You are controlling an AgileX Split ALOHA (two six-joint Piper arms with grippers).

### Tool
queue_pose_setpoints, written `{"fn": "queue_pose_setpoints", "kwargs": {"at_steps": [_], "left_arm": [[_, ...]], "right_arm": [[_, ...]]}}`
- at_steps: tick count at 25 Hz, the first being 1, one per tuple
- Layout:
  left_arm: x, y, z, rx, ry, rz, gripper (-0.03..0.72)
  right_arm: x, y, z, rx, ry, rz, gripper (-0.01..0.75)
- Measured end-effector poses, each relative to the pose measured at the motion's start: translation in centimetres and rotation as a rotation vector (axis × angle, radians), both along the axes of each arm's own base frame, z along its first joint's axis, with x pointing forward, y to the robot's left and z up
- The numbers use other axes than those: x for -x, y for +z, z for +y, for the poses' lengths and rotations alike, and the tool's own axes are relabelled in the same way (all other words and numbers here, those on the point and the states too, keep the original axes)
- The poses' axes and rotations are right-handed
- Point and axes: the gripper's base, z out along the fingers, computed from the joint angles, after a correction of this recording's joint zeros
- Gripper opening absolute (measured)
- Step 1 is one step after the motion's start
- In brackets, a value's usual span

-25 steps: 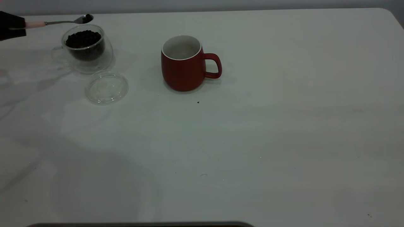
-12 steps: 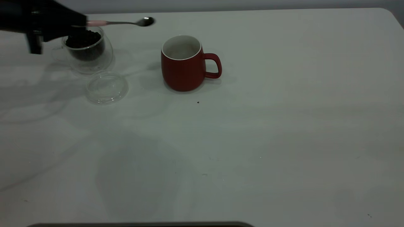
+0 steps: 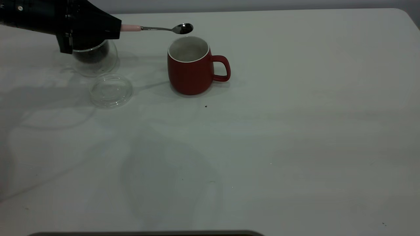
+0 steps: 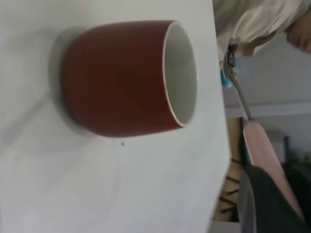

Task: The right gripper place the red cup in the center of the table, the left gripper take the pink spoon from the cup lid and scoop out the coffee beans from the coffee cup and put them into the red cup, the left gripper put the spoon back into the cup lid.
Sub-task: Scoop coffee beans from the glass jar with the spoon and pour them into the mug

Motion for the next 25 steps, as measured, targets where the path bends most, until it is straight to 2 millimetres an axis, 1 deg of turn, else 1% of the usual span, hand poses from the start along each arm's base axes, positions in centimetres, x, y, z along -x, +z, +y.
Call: {"fn": "queue_pose_setpoints", "kwargs": {"at_steps": [9,20,25], "left_arm": [[-0.67,-0.79,0.33,-0.138,-0.013,-0.199,0.127],[-0.76,-0.84,0.38,-0.191,-0.111,-0.429,0.127],[-0.79,-0.86,0.40,-0.203,-0.128,-0.471,0.127]], "right_arm": [[0.00,0.00,0.00,0.000,0.000,0.000,0.452],[0.00,0.00,0.00,0.000,0.000,0.000,0.452],[0.00,0.00,0.00,0.000,0.000,0.000,0.452]]}}
